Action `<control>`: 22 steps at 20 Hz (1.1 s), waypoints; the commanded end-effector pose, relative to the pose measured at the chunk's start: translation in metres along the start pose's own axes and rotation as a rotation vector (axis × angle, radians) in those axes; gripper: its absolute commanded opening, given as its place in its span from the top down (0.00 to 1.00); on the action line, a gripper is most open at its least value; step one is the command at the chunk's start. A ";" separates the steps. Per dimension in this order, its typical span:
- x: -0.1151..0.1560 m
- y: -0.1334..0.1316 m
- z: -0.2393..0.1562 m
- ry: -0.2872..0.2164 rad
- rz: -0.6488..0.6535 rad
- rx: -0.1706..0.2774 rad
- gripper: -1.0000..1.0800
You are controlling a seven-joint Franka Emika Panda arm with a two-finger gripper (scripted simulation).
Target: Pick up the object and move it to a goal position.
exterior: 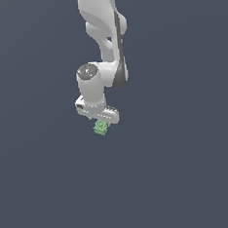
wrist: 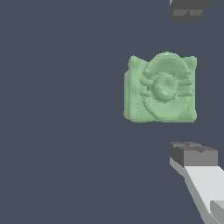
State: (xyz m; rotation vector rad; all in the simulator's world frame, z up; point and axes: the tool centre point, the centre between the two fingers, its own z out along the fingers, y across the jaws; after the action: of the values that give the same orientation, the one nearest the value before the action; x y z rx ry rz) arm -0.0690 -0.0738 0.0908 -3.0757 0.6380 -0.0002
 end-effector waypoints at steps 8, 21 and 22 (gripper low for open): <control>-0.002 0.002 0.036 0.000 0.005 -0.001 0.04; -0.001 0.002 0.050 0.000 0.007 0.000 1.00; -0.001 0.002 0.050 0.000 0.007 0.000 1.00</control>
State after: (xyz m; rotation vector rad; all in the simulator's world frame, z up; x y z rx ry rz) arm -0.0707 -0.0743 0.0419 -3.0737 0.6476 -0.0004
